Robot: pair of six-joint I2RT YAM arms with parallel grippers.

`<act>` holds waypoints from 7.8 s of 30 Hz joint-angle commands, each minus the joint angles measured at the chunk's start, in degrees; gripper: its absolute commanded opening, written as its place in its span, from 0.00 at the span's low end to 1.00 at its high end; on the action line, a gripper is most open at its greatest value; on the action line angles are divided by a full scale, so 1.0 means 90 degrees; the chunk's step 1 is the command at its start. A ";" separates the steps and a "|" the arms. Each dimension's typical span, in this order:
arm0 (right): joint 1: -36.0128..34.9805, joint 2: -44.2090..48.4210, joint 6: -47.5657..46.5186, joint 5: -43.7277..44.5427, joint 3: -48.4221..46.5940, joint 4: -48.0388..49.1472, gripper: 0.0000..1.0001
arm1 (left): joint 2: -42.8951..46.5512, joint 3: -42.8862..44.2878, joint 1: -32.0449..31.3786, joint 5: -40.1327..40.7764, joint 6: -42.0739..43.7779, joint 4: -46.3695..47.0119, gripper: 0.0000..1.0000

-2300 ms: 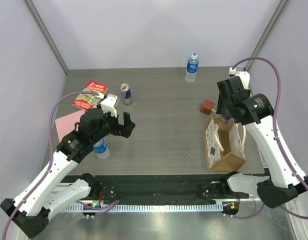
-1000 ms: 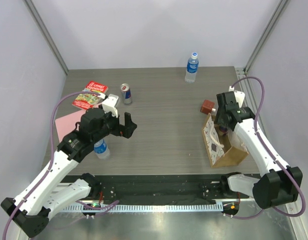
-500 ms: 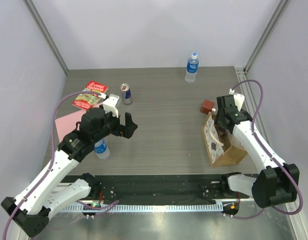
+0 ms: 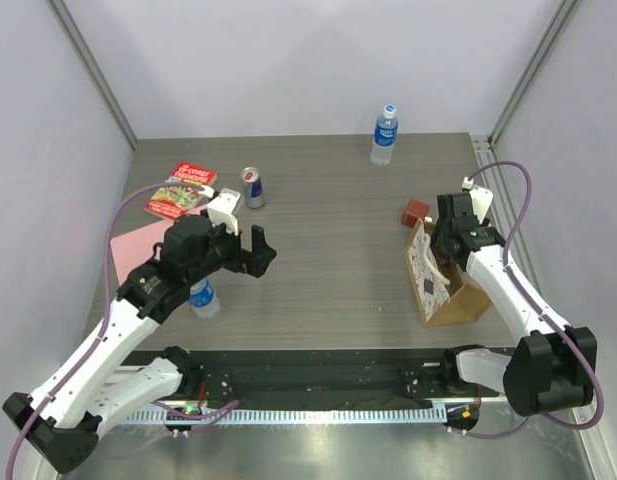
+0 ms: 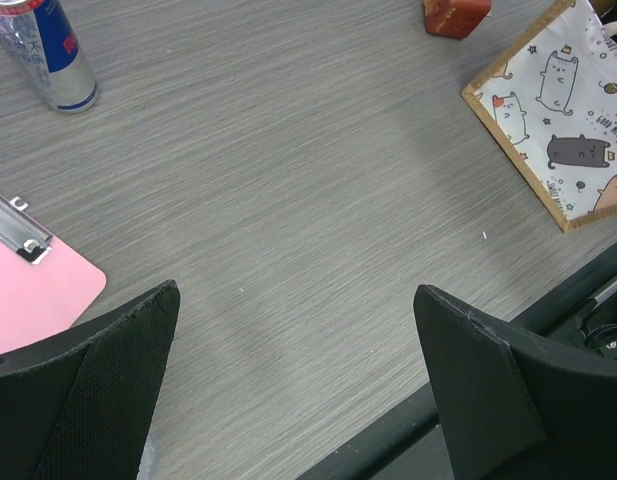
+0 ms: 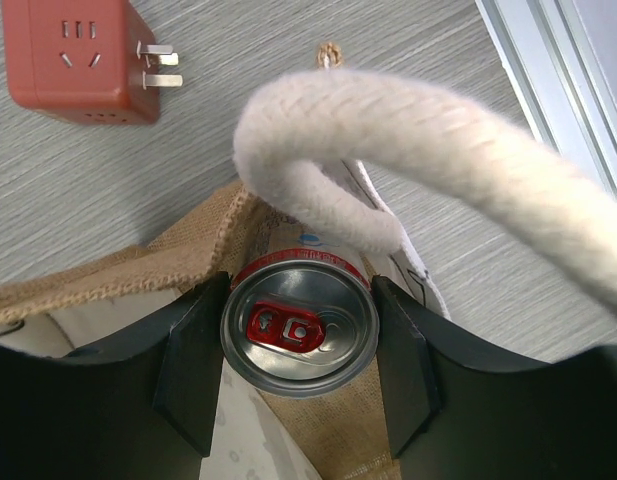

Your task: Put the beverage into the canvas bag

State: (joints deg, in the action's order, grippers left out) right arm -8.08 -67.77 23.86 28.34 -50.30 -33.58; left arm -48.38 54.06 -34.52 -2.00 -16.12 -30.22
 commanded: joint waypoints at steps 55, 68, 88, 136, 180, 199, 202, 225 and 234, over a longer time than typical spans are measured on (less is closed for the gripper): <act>-0.0870 0.1104 -0.0473 -0.3324 -0.2204 -0.0546 0.73 | 0.0112 0.0937 -0.0012 0.4911 -0.3863 -0.4085 0.85; -0.0909 0.1084 -0.0327 -0.3373 -0.2086 -0.0478 0.73 | -0.0123 0.0360 -0.0012 0.3924 -0.4039 -0.3830 0.56; -0.1036 0.1133 -0.0492 -0.3324 -0.1559 -0.0478 0.73 | -0.2172 0.2048 -0.0958 0.1892 -0.2242 -0.1770 0.00; -0.5587 -0.3388 -0.0619 -0.1997 -0.3903 -0.0243 0.95 | -0.1450 -0.0079 0.2937 -0.0666 -0.1627 -0.0646 1.00; -0.2433 -0.0400 -0.1538 0.1236 -0.5934 -0.2479 0.01 | -0.1529 -0.0177 0.2947 -0.1282 -0.1568 -0.0471 1.00; -0.1456 0.0127 -0.0240 0.1128 -0.4617 -0.3612 0.01 | -0.1509 -0.0206 0.2937 -0.1350 -0.1578 -0.0451 1.00; -0.1437 0.0293 -0.0102 0.1148 -0.4567 -0.3749 0.01 | -0.1519 -0.0216 0.2937 -0.1360 -0.1588 -0.0451 1.00; -0.0598 0.0703 0.0211 0.0378 -0.2205 -0.2578 0.01 | -0.1539 -0.0265 0.2938 -0.1614 -0.1666 -0.0324 1.00; 0.0233 0.0762 -0.0053 -0.0346 -0.1501 -0.1953 0.01 | -0.1568 -0.0265 0.2937 -0.1633 -0.1666 -0.0324 1.00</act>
State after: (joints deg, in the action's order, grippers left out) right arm -7.25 -63.96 25.21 25.63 -64.49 -58.94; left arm -62.94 51.66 -8.23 -15.66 -31.07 -35.35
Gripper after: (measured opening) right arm 0.604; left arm 0.996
